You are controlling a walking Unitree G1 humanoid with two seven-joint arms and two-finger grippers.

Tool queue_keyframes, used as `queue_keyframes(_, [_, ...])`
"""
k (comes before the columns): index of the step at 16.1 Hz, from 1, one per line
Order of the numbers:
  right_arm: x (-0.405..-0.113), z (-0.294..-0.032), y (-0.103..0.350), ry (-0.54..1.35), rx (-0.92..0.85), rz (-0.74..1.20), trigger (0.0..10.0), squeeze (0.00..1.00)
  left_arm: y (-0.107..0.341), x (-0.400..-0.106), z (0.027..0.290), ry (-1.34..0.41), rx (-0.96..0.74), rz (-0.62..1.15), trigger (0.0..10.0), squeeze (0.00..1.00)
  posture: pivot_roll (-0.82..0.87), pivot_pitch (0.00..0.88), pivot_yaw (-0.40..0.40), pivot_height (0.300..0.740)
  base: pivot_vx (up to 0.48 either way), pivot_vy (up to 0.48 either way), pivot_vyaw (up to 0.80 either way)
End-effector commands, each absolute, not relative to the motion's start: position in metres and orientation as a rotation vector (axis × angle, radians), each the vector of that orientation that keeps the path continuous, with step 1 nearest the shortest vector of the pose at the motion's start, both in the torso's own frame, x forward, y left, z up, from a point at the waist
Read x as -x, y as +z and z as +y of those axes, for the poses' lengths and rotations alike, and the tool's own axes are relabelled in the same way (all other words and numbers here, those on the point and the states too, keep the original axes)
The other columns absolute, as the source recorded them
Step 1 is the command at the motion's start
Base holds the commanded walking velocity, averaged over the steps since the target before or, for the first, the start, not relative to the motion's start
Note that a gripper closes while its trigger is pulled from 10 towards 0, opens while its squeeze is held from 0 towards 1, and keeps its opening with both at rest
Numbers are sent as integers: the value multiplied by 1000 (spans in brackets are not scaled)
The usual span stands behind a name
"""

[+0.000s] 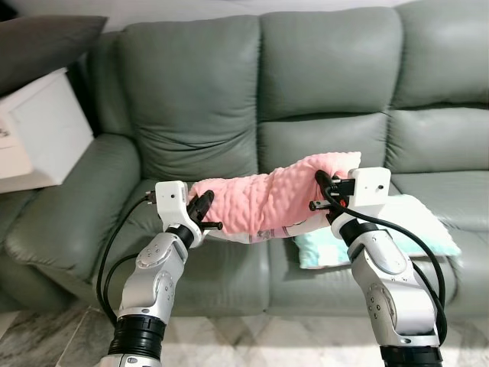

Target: Move the pillow to the sofa

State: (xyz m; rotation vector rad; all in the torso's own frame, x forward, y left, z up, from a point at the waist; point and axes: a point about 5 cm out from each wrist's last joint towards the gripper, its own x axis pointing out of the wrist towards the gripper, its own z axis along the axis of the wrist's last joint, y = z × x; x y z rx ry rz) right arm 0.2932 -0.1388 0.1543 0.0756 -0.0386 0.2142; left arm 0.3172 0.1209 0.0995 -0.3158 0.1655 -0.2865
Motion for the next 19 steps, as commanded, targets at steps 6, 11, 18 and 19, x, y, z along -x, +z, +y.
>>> queue_keyframes(6, [-295, -131, 162, 233, -93, -74, 10000, 0, 106, -319, 125, -296, 303, 141, 10000, 0, -238, 0, 82, 740, 0, 480, 0])
queue_keyframes(11, [-294, -132, 162, 228, -93, -74, 10000, 0, 105, -318, 125, -291, 301, 148, 10000, 0, -242, 0, 81, 740, 0, 480, 0])
queue_keyframes(18, [-293, -133, 160, 228, -82, -71, 10000, 0, 113, -330, 149, -115, 120, 50, 10000, 0, -233, 0, 69, 740, 0, 137, 0])
queue_keyframes(19, [-293, -133, 160, 230, -82, -71, 10000, 0, 115, -330, 152, -107, 118, 32, 10000, 0, -231, 0, 67, 740, 0, 0, 0])
